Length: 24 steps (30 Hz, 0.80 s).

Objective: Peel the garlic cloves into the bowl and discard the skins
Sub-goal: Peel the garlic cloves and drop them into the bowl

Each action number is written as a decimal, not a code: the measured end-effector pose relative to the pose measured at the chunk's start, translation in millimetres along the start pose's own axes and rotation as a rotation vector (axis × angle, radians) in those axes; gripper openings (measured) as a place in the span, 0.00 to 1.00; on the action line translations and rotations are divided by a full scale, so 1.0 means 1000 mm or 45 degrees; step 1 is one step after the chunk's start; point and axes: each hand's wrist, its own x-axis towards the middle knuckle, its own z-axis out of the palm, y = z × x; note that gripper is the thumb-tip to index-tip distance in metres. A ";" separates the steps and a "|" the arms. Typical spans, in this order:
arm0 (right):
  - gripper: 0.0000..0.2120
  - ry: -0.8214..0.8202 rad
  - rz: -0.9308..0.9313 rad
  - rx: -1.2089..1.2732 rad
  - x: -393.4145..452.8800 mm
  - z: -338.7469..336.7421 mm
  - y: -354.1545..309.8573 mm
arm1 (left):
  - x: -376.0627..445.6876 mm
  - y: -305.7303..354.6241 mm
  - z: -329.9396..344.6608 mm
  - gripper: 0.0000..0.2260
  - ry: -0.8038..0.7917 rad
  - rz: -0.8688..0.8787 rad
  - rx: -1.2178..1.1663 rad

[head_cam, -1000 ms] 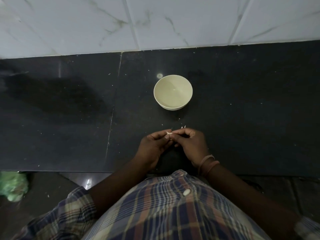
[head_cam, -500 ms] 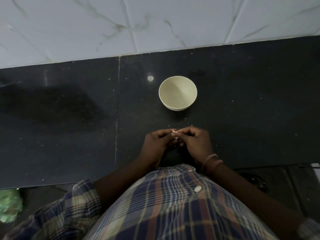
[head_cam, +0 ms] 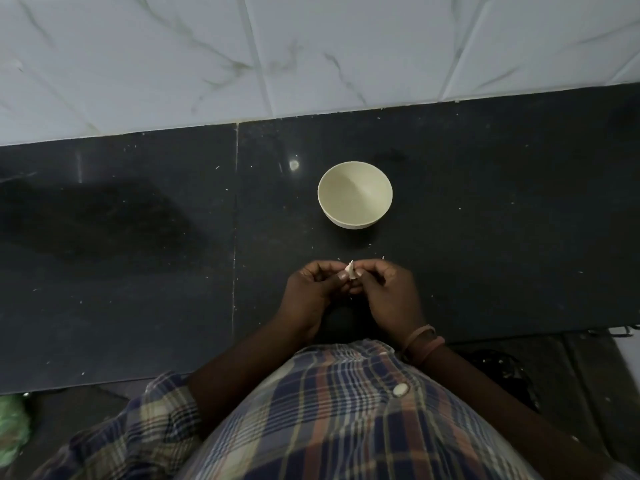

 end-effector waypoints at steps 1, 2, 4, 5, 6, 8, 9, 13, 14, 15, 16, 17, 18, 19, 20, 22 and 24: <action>0.08 -0.024 -0.012 -0.001 -0.002 0.000 -0.001 | 0.000 0.000 0.000 0.05 0.002 0.014 -0.005; 0.08 -0.050 -0.022 0.008 -0.003 0.001 -0.001 | 0.000 -0.001 -0.001 0.06 0.006 0.029 -0.012; 0.08 -0.072 -0.026 0.027 -0.005 0.002 0.000 | -0.001 -0.002 -0.001 0.08 0.018 0.046 -0.017; 0.08 -0.070 -0.012 0.044 -0.005 0.002 0.000 | -0.001 -0.003 0.000 0.09 0.020 0.050 -0.012; 0.08 -0.074 0.009 0.076 -0.006 0.001 -0.002 | -0.002 -0.003 -0.001 0.09 0.023 0.054 -0.007; 0.06 -0.106 0.046 0.146 -0.008 -0.001 -0.006 | -0.002 -0.004 -0.002 0.08 0.035 0.071 0.024; 0.05 -0.121 0.060 0.185 -0.009 -0.001 -0.008 | -0.003 -0.004 -0.002 0.07 0.039 0.084 0.043; 0.03 -0.110 0.143 0.353 -0.010 0.001 -0.012 | -0.006 -0.003 -0.006 0.07 0.023 0.147 0.105; 0.03 -0.106 0.164 0.378 -0.010 0.002 -0.013 | -0.007 -0.003 -0.006 0.07 0.014 0.159 0.114; 0.04 -0.105 0.177 0.394 -0.009 0.002 -0.014 | -0.008 -0.002 -0.007 0.07 0.004 0.169 0.122; 0.04 -0.106 0.183 0.401 -0.009 0.001 -0.015 | -0.008 -0.002 -0.007 0.07 -0.005 0.177 0.131; 0.05 -0.106 0.181 0.397 -0.009 0.001 -0.015 | -0.008 -0.003 -0.007 0.07 -0.004 0.179 0.144; 0.05 -0.103 0.172 0.377 -0.010 0.002 -0.014 | -0.009 -0.002 -0.007 0.08 0.001 0.175 0.154; 0.05 -0.089 0.164 0.341 -0.010 0.002 -0.013 | -0.009 -0.002 -0.006 0.08 0.009 0.163 0.159; 0.05 -0.066 0.164 0.301 -0.010 0.003 -0.012 | -0.009 -0.003 -0.005 0.09 0.016 0.147 0.156; 0.05 -0.009 0.181 0.247 -0.010 0.005 -0.011 | -0.012 -0.001 -0.002 0.09 0.027 0.123 0.130; 0.05 0.025 0.184 0.207 -0.008 0.006 -0.011 | -0.013 -0.001 -0.001 0.09 0.042 0.104 0.090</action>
